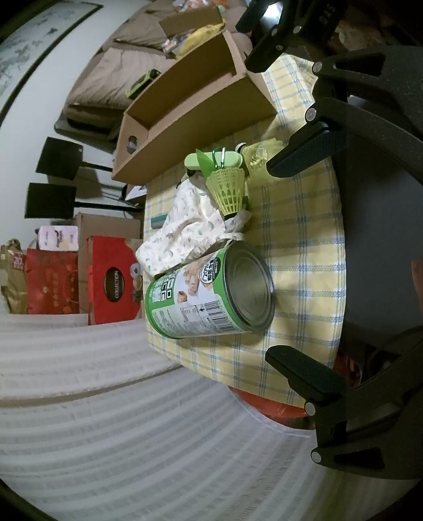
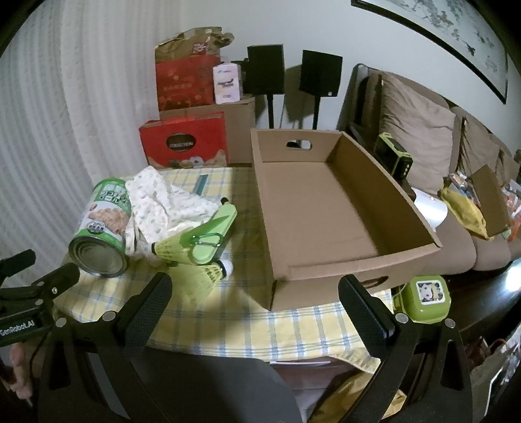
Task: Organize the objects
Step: 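Reach both tools toward the green coconut roll can, then grasp the green can between both tools and lift it off the table, then carry the held green can with both tools toward the cardboard tray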
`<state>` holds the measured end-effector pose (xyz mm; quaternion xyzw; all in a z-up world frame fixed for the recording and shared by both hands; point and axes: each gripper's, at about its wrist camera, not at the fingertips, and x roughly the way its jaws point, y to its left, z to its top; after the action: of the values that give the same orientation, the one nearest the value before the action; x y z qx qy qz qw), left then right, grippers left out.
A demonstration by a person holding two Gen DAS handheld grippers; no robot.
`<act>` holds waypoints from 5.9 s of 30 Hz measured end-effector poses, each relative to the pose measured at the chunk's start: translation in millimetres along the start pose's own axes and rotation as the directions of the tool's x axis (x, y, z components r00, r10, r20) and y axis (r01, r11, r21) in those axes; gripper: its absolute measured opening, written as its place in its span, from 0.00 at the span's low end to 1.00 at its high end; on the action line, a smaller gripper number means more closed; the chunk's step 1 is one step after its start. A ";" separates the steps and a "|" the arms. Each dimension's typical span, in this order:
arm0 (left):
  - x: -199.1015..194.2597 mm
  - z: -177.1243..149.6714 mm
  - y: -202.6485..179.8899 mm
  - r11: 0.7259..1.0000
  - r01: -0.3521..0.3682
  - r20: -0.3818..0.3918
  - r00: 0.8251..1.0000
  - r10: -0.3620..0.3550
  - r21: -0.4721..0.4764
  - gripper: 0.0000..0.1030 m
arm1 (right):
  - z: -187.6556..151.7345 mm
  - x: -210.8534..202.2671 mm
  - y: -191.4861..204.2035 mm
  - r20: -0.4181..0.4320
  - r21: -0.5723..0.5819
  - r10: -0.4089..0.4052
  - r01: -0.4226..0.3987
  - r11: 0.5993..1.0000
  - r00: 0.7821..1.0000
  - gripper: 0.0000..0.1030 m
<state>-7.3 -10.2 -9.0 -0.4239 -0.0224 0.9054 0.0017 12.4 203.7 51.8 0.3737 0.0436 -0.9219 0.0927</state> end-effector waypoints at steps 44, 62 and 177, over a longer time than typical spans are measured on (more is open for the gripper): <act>62.5 30.0 115.4 0.939 0.199 -0.010 0.978 -0.210 -0.280 0.99 | 38.5 63.3 69.1 -0.073 -0.054 0.375 -0.379 0.924 0.924 1.00; 134.0 35.2 150.9 0.788 0.380 -0.014 0.897 -0.441 -0.484 0.99 | 51.0 117.8 146.7 -0.168 -0.059 0.588 -0.604 0.795 0.791 0.99; 123.5 5.2 163.1 0.681 0.514 -0.044 0.782 -0.622 -0.521 0.94 | 18.0 117.4 163.8 -0.354 -0.119 0.648 -0.720 0.684 0.674 0.98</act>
<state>-87.8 -170.5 -107.3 -0.4783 -0.3778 0.7719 0.1809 -49.1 24.4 -18.9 0.4755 0.0274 -0.7416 0.4724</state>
